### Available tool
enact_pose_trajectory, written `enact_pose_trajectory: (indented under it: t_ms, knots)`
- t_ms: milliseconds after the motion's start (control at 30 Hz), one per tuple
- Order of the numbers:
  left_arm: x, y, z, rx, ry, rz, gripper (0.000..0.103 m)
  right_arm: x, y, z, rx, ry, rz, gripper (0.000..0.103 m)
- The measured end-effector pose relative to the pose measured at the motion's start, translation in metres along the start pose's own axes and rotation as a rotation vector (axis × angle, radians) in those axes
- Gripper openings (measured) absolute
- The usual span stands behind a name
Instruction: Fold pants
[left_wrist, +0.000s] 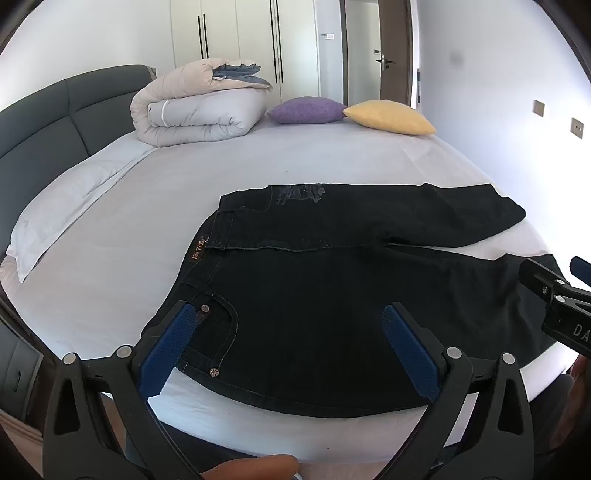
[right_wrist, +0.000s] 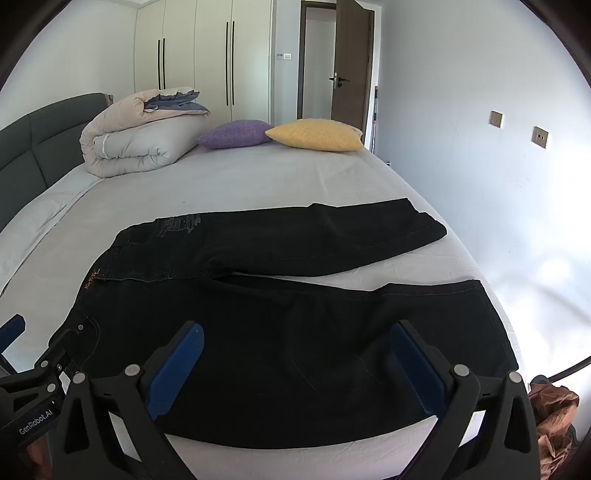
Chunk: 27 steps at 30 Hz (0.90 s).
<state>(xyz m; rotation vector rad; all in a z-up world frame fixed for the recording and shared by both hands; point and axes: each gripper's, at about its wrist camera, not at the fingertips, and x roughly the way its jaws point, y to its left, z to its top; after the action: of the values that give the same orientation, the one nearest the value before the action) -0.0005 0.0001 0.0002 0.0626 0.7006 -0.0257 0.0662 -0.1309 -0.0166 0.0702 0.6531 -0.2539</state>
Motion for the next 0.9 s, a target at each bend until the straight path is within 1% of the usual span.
enact_pose_trajectory:
  t_ms: [167, 400, 900]
  knots:
    - [-0.0045, -0.0017, -0.0008, 0.001, 0.001, 0.001, 0.103, 0.0006, 0.0001, -0.0005, 0.001, 0.003, 0.002, 0.103]
    - [0.0022, 0.0003, -0.0030, -0.001, 0.009, 0.000, 0.103, 0.0012, 0.0003, -0.0011, 0.002, 0.004, 0.002, 0.103]
    - [0.0022, 0.0000, -0.0022, 0.002, 0.012, 0.000, 0.103, 0.0014, 0.0003, -0.0024, 0.002, 0.004, 0.001, 0.103]
